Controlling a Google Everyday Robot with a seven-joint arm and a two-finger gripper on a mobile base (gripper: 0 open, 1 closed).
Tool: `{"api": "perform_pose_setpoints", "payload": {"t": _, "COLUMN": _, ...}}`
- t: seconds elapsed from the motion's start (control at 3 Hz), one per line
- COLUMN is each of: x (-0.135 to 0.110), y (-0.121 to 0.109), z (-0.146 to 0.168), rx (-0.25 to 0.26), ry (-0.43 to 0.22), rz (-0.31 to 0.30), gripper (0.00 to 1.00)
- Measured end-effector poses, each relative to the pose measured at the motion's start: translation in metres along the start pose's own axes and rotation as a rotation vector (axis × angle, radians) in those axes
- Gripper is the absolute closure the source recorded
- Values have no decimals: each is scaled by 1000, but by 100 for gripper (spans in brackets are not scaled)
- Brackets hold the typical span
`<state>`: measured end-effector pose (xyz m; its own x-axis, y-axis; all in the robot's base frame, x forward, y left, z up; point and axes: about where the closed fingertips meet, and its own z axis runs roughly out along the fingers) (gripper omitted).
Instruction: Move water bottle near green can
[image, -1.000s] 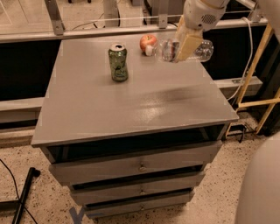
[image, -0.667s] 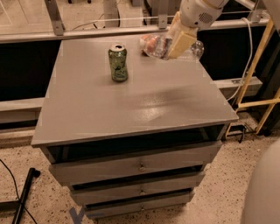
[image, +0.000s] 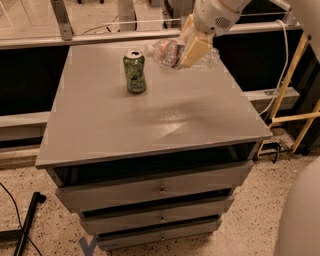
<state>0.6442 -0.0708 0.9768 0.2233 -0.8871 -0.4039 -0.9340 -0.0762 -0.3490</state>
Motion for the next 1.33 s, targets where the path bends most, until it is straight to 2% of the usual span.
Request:
{"api": "perform_pose_setpoints", "payload": {"t": 0.33, "x": -24, "y": -3, "z": 15, "rx": 23, "ry": -21, "rz": -96, "gripper": 100}}
{"api": "perform_pose_setpoints", "payload": {"t": 0.67, "x": -34, "y": -3, "z": 34, "rx": 40, "ry": -15, "rz": -169, "gripper": 100}}
{"api": "perform_pose_setpoints", "payload": {"t": 1.0, "x": -33, "y": 2, "z": 60, "rx": 37, "ry": -14, "rz": -216, "gripper": 100}}
{"api": "perform_pose_setpoints", "payload": {"t": 1.33, "x": -42, "y": 13, "z": 79, "rx": 34, "ry": -14, "rz": -286, "gripper": 87}}
